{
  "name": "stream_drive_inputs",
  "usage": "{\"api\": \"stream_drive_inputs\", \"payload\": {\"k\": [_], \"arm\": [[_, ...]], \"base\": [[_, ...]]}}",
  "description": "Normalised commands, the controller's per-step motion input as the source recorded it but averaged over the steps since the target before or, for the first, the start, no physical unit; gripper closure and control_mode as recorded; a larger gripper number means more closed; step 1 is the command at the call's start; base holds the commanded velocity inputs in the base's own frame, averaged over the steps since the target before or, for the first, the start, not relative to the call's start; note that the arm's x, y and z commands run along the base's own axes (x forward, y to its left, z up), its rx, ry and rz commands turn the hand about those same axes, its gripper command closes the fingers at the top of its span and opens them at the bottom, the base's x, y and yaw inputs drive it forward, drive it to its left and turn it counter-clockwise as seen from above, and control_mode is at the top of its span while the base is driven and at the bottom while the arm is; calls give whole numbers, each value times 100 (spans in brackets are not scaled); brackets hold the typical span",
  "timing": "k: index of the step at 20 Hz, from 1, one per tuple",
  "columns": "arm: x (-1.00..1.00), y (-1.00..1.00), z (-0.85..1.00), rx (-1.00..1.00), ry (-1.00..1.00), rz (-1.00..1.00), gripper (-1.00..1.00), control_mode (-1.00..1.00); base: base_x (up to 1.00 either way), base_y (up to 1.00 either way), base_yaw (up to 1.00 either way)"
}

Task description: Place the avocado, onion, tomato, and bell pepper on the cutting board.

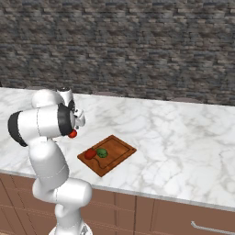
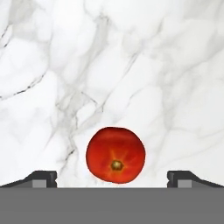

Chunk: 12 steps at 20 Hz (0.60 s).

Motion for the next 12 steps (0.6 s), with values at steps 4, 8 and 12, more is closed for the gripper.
{"api": "stream_drive_inputs", "payload": {"k": [4, 8, 12], "arm": [[2, 0, -22, 0, 0, 0, -100, -100], [4, 0, -24, 0, 0, 0, -100, -100], [6, 0, -24, 0, 0, 0, -100, -100]], "base": [[0, 0, 0], [0, 0, 0], [0, 0, 0]]}}
